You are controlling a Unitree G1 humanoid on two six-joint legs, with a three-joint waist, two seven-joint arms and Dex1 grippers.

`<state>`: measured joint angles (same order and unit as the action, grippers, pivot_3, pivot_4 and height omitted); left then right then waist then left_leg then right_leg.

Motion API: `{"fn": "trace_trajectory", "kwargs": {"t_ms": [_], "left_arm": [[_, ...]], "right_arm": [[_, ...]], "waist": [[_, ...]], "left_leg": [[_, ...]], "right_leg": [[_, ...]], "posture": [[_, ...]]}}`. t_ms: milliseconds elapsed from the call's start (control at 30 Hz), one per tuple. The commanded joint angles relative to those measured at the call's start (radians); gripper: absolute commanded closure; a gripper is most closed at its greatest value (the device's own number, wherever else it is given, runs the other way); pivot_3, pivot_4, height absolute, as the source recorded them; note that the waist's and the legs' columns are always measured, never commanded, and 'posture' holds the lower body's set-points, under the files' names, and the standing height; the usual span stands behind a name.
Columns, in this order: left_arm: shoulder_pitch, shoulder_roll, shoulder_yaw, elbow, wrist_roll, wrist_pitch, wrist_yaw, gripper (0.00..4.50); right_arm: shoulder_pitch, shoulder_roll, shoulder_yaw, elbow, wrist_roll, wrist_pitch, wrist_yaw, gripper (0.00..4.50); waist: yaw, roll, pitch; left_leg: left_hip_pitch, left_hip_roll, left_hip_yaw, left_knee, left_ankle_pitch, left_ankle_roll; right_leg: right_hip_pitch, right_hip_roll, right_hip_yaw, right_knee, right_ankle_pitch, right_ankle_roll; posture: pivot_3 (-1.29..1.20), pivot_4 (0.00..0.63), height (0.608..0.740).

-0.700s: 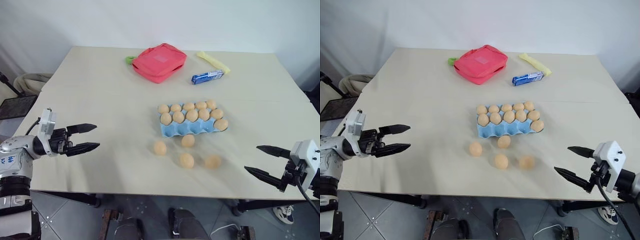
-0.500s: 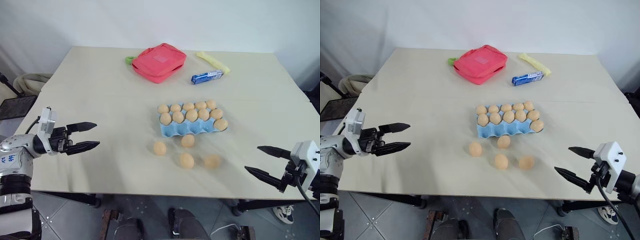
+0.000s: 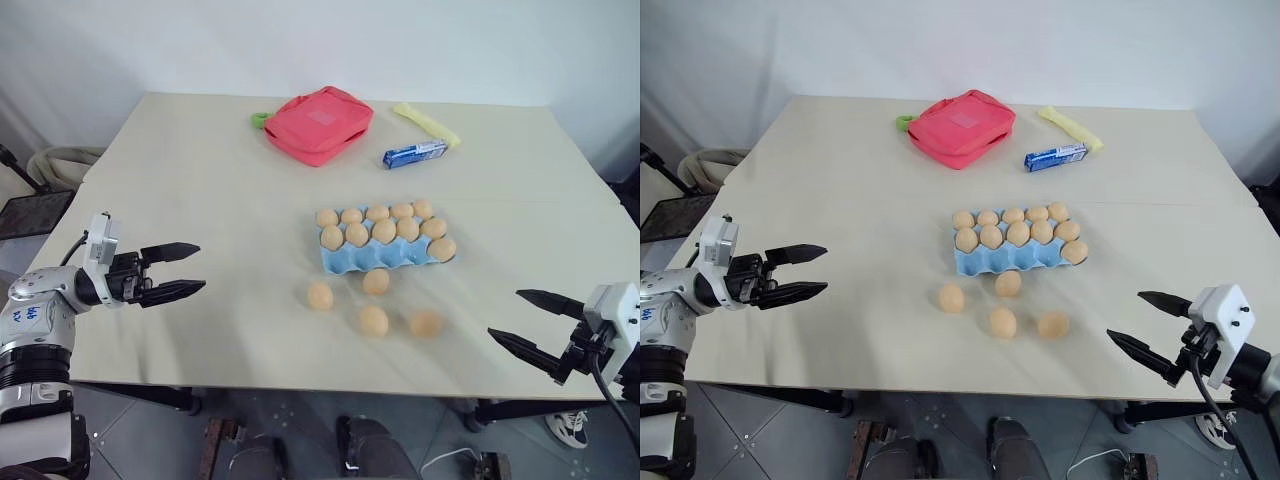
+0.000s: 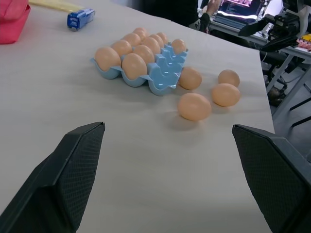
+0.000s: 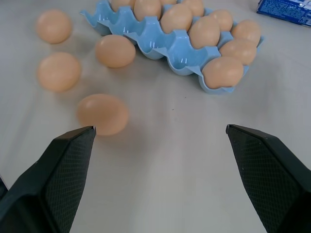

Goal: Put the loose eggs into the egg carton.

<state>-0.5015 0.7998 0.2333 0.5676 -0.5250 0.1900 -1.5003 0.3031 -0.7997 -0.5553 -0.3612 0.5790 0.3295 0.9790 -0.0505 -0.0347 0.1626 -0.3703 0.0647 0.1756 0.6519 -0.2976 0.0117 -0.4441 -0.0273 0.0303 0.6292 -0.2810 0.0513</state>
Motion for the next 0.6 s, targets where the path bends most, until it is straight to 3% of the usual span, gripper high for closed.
{"fn": "trace_trajectory", "kwargs": {"t_ms": [33, 300, 600], "left_arm": [[-0.005, 0.002, 0.015, 0.012, -0.005, -0.040, -0.052, 0.03], [0.015, -0.063, 0.013, -0.018, -0.028, -0.114, -0.071, 0.03], [0.031, -0.118, -0.027, -0.037, -0.027, -0.170, -0.111, 0.03]], "right_arm": [[0.007, 0.038, -0.036, -0.079, 0.021, 0.010, -0.067, 0.00], [0.022, 0.165, 0.090, -0.285, 0.023, 0.100, -0.275, 0.00], [-0.026, 0.207, 0.261, -0.299, -0.057, 0.133, -0.387, 0.00]], "waist": [[0.000, 0.000, 0.000], [0.000, -0.001, -0.001], [0.000, -0.002, -0.001]], "left_leg": [[0.000, 0.000, 0.000, 0.000, 0.000, 0.000], [0.000, 0.000, 0.000, 0.000, 0.000, 0.000], [0.000, 0.000, 0.000, 0.000, 0.000, 0.000]], "right_leg": [[0.000, 0.000, 0.000, 0.000, 0.000, 0.000], [0.000, 0.000, 0.000, 0.001, 0.000, 0.000], [0.000, 0.000, 0.000, 0.001, 0.000, -0.001]], "posture": [[0.00, 0.150, 0.740], [0.00, 0.150, 0.740], [0.00, 0.150, 0.740]]}}
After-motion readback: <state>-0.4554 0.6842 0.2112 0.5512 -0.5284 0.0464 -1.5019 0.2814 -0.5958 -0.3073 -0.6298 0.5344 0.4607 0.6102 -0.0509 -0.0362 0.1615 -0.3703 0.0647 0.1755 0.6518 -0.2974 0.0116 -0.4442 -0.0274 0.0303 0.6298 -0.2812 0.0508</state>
